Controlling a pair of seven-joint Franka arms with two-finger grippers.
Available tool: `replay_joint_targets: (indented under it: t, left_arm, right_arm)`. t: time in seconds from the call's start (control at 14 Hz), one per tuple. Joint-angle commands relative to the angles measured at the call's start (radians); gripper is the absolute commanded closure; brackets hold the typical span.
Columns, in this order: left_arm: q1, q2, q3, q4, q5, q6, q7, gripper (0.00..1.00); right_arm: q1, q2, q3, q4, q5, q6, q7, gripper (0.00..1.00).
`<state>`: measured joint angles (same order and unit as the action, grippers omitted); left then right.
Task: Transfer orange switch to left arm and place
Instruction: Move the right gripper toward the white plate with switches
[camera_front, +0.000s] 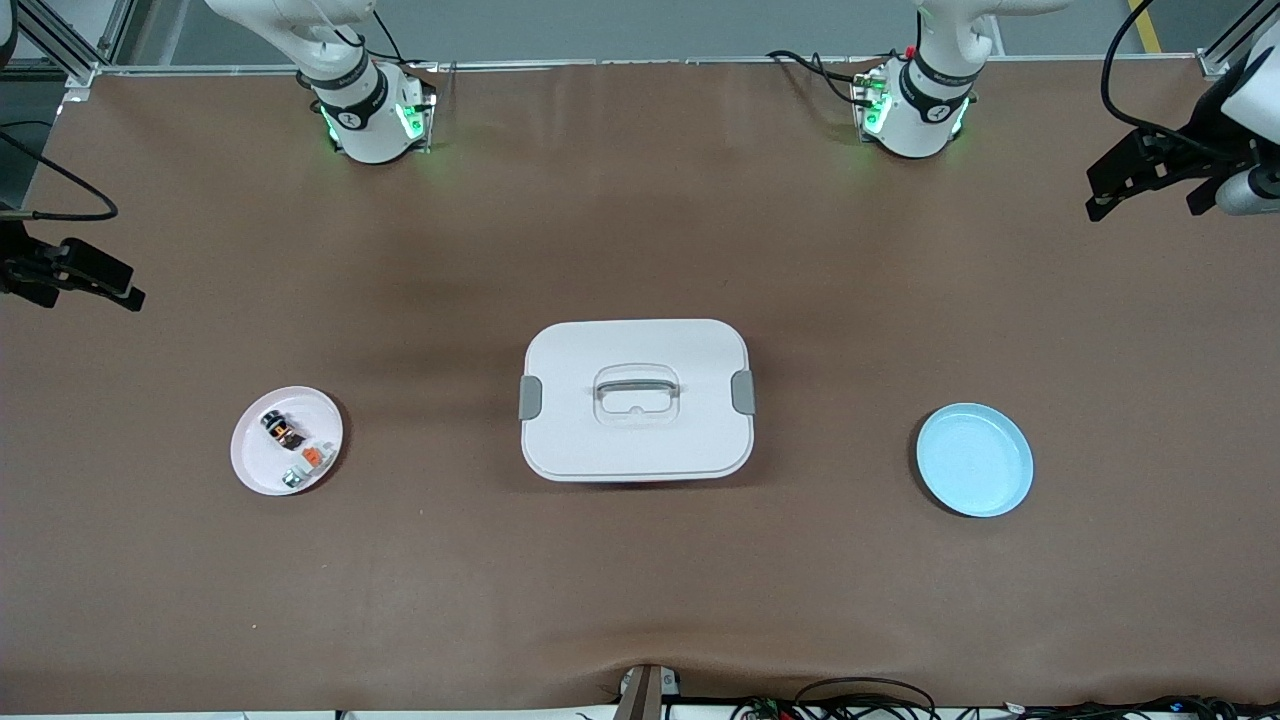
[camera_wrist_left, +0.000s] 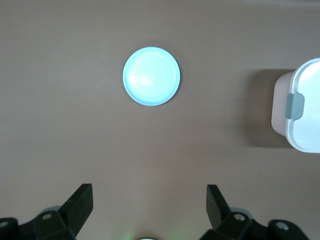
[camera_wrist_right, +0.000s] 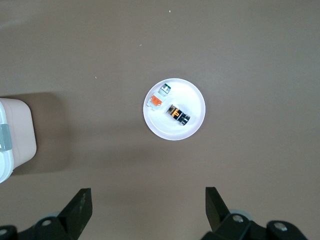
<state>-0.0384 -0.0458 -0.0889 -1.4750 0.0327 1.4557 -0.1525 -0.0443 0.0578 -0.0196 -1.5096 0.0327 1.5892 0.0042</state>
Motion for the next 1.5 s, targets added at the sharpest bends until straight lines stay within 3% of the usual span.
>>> replay_joint_targets:
  t: [0.0, 0.79, 1.43]
  left_arm:
    - [0.005, 0.011, -0.002, 0.022, 0.007, 0.009, 0.005, 0.0]
    - [0.012, 0.004, 0.009, 0.019, 0.019, -0.046, 0.005, 0.0]
    - [0.014, 0.009, 0.02, 0.022, 0.018, -0.061, 0.004, 0.0]
  right_arm:
    - [-0.014, -0.016, 0.012, -0.007, 0.013, 0.001, -0.001, 0.0]
    - [-0.023, -0.004, 0.009, -0.001, 0.0, -0.002, -0.004, 0.0]
    - [-0.06, 0.096, 0.007, 0.002, -0.004, 0.081, -0.007, 0.0]
